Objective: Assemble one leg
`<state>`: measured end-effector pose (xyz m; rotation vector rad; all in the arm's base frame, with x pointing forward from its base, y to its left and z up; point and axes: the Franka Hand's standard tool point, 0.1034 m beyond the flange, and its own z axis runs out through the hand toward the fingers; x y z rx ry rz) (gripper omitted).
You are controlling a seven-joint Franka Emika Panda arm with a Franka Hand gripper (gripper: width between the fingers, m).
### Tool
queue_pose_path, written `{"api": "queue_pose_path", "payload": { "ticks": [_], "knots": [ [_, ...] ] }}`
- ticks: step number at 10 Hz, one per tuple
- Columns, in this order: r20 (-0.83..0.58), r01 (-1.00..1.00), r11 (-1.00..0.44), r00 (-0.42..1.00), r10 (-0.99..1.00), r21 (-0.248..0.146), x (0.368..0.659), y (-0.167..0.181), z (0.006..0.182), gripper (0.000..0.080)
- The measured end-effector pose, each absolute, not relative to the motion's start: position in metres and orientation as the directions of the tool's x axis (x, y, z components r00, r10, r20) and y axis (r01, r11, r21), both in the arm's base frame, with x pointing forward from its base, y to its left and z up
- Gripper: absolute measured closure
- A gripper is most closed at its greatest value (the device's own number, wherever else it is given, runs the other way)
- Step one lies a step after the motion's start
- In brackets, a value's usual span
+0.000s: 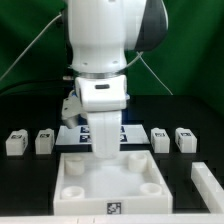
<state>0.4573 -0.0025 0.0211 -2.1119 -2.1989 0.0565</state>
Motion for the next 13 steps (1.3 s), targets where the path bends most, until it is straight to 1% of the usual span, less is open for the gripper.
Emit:
{"api": "queue_pose_path", "payload": {
  "ticks": [4,5,7,10,11,12,13],
  "knots": [
    [0.067,0.998,-0.014,0.018,0.998,-0.062,0.488,0.054,0.023,0.0741],
    [0.068,0.997,-0.017,0.022,0.997,-0.071,0.49,0.061,0.022,0.0741],
    [0.063,0.995,-0.026,0.032,0.997,-0.095,0.49,0.06,0.021,0.0741],
    [0.063,0.995,-0.027,0.033,0.997,-0.096,0.49,0.06,0.021,0.0736],
    [0.063,0.995,-0.027,0.034,0.997,-0.097,0.49,0.059,0.021,0.0546],
    [0.063,0.995,-0.028,0.034,0.997,-0.097,0.49,0.059,0.021,0.0546],
    [0.063,0.995,-0.029,0.035,0.997,-0.097,0.49,0.059,0.021,0.0354]
  ]
}}
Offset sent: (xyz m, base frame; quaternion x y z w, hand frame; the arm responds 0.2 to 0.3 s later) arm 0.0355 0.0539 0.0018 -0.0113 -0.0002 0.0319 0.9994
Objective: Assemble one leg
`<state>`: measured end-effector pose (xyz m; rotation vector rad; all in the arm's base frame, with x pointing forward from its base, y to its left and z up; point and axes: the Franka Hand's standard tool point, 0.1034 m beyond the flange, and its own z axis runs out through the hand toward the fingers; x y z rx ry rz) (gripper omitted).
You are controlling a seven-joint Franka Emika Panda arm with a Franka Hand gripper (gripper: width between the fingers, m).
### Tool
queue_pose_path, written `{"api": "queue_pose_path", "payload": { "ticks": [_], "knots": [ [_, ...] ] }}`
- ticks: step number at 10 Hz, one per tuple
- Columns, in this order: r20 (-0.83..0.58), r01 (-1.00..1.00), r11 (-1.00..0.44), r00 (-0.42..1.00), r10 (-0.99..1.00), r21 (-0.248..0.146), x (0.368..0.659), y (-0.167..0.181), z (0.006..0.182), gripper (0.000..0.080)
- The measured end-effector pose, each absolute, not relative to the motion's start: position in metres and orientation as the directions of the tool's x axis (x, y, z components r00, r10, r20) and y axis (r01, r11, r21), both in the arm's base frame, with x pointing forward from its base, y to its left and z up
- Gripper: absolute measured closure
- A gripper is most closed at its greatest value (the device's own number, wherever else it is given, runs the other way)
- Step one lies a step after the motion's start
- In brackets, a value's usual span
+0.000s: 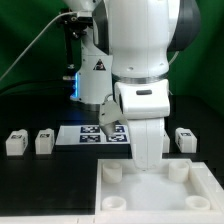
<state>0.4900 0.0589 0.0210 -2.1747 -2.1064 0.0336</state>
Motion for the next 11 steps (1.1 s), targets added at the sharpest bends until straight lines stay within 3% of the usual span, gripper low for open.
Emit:
{"api": "queue_pose_path", "payload": {
  "ticks": [1,2,3,11],
  "knots": [
    [0.063,0.995,-0.029,0.035,0.997,-0.097,0.49,0.0587,0.021,0.0354],
    [0.063,0.995,-0.029,0.036,0.997,-0.097,0.49,0.0585,0.021,0.0206],
    [0.063,0.995,-0.03,0.036,0.997,-0.097,0.49,0.0584,0.0209,0.0163],
    [0.059,0.992,-0.075,0.081,0.995,-0.098,0.4896,0.058,0.0221,0.015]
  ]
}}
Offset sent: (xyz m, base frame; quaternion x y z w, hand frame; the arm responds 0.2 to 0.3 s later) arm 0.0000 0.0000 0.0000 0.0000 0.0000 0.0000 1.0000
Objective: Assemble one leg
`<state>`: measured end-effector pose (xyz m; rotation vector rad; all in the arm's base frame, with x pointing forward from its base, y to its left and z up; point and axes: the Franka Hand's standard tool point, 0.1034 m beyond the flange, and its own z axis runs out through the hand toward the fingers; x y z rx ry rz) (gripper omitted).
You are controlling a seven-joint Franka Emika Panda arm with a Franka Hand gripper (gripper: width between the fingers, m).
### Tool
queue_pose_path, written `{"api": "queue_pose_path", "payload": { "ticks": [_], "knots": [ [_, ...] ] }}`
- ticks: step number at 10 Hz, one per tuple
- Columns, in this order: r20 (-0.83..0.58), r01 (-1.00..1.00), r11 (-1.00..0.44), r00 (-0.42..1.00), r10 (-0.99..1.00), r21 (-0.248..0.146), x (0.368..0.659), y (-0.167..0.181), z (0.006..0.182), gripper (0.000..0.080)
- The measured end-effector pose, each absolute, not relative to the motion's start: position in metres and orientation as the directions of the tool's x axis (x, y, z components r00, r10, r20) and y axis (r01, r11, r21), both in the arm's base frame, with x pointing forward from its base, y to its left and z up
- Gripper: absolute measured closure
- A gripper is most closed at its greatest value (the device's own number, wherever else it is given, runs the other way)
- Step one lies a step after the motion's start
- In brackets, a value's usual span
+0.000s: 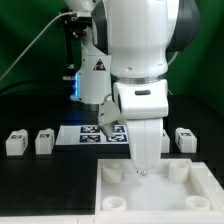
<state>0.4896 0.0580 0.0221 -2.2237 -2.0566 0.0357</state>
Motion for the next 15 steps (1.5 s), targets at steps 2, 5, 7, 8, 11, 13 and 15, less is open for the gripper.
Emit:
{"api": "queue_pose_path", "payload": {
  "ticks": [2,5,7,8,11,13,15],
  "knots": [
    [0.042,0.976,-0.199,0.203,0.978,-0.086,0.478,0.067,0.043,0.015],
    [0.005,0.803,-0.59,0.592,0.806,-0.081,0.459,0.111,0.064,0.015],
    [-0.005,0.594,-0.8,0.803,0.596,-0.084,0.453,0.144,0.066,0.015],
    [-0.017,0.467,-0.88,0.882,0.47,-0.084,0.45,0.155,0.065,0.015],
    [-0.047,0.169,-0.981,0.984,0.174,-0.097,0.448,0.158,0.065,0.015],
    [-0.103,-0.087,-0.991,0.992,-0.077,-0.099,0.435,0.168,0.057,0.015],
    [-0.11,-0.079,-0.992,0.992,-0.069,-0.096,0.42,0.178,0.052,0.015]
  ]
}}
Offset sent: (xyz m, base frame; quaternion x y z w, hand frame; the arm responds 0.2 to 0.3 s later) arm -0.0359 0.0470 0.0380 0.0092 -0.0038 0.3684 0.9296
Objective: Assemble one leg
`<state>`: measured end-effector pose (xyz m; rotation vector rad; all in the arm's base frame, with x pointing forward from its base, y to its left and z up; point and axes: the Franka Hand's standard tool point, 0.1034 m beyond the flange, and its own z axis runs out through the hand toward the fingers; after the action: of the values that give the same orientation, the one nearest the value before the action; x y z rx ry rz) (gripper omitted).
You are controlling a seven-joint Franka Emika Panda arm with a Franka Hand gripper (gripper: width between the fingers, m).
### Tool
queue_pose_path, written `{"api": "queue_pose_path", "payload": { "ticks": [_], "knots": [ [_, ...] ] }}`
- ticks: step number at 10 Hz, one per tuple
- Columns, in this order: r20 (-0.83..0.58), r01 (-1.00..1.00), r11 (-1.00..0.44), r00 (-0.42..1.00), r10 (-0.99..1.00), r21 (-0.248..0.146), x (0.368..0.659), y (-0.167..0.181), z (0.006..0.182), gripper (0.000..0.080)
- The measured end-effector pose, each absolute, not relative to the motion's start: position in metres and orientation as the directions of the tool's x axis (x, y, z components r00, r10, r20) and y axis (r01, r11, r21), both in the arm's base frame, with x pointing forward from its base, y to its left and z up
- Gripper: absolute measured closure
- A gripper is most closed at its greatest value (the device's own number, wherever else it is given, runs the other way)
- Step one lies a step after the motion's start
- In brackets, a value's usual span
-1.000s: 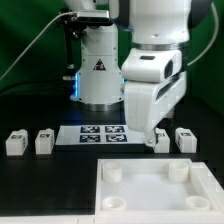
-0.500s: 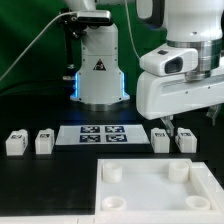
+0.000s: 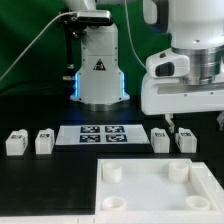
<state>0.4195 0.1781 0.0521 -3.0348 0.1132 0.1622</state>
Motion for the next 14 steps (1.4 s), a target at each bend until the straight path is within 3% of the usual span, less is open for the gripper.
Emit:
{"api": "queue_pose_path", "payload": {
  "ticks": [2,5,6,8,11,14],
  "knots": [
    [-0.244,-0.103,-0.992,0.966,-0.084,-0.068,0.403,0.176,0.045,0.015],
    [-0.458,-0.1,-0.994,0.886,-0.069,-0.043,0.403,0.177,0.039,0.015],
    [-0.595,-0.106,-0.994,0.801,-0.061,-0.041,0.398,0.175,0.041,0.015],
    [-0.738,-0.099,-0.995,0.673,-0.042,-0.033,0.402,0.175,0.042,0.015],
    [-0.742,-0.1,-0.994,0.67,-0.042,-0.035,0.404,0.177,0.037,0.015],
    [-0.73,-0.086,-0.996,0.683,-0.039,-0.027,0.386,0.188,0.023,0.015]
  ]
}}
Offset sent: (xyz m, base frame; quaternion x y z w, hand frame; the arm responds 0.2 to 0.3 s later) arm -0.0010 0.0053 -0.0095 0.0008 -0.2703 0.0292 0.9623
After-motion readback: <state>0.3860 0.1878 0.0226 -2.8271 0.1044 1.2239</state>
